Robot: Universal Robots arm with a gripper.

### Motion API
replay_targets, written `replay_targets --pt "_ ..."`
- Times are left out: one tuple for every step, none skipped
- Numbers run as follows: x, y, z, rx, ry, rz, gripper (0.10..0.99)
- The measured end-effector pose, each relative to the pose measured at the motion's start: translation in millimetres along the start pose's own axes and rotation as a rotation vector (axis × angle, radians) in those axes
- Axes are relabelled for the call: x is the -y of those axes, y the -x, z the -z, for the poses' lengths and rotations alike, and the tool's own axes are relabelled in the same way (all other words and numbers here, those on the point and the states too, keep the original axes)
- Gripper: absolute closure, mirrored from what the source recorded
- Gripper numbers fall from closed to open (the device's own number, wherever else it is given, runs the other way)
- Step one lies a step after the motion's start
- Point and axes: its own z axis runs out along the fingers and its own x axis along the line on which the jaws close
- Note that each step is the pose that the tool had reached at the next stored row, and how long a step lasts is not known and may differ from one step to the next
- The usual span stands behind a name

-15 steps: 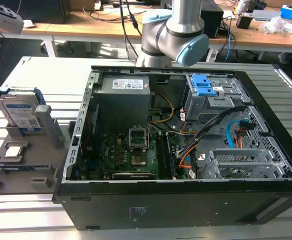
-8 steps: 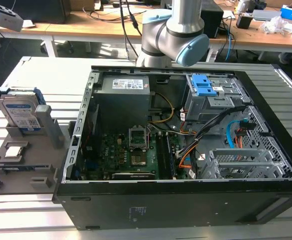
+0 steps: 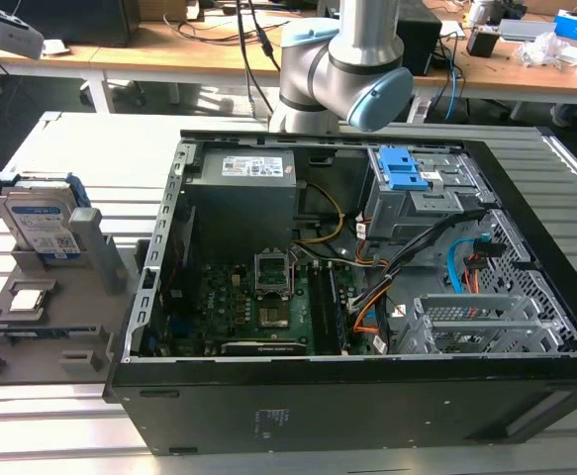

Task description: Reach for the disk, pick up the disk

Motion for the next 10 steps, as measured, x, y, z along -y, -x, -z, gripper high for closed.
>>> replay_targets --pt "0.0 0.0 0.0 -0.0001 0.0 0.0 0.988" --pt "0.0 0.0 0.0 0.0 0.0 0.0 0.988" --pt "0.0 0.0 0.0 -0.0001 0.0 0.0 0.988" --pt "0.0 0.0 0.0 -0.0002 0.0 0.0 0.988" --pt "0.0 0.0 -0.1 -0.0009 0.0 -0.002 0.988" --pt "0.0 0.0 0.0 -0.0013 0.0 -0.006 0.988" --pt "0.0 0.0 0.0 -0.0015 0.001 -0.019 0.988" --pt "0.0 0.1 0.0 -0.001 0.001 -0.034 0.988" --pt "0.0 0.1 -0.1 0.0002 0.001 -0.063 0.988" --pt "0.0 0.1 -0.2 0.0015 0.001 -0.097 0.988"
